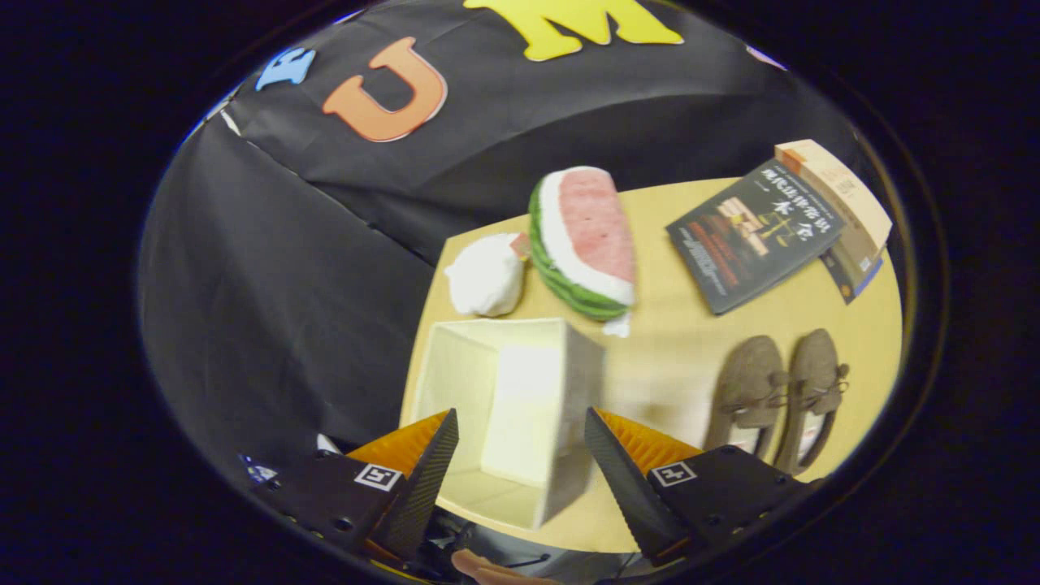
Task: Open the storage box then place both shoes into the box .Put the left shoe in first, then the right shoe, with the right side of both shoes facing outward in a uniform manner.
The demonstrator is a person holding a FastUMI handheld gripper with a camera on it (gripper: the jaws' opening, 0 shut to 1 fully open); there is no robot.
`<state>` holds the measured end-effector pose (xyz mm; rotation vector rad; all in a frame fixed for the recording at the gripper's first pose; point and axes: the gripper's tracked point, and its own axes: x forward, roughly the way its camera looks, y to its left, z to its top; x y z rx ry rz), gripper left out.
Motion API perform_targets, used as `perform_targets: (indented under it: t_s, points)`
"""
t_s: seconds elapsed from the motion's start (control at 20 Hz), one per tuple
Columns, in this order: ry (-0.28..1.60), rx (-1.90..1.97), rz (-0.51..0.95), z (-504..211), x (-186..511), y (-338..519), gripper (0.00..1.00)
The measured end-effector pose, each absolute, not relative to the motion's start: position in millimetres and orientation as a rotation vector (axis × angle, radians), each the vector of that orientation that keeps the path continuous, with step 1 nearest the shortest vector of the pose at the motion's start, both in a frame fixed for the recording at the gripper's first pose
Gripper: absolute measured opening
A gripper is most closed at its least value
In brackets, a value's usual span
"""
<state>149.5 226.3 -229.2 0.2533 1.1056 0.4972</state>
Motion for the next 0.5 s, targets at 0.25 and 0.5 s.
perform_targets:
  t_s: [0.25,0.5]
  points:
    - [1.171,0.233,0.327,-284.9,171.2,132.7,0.94]
    - [1.255,0.198,0.239,-339.8,165.2,74.7,0.90]
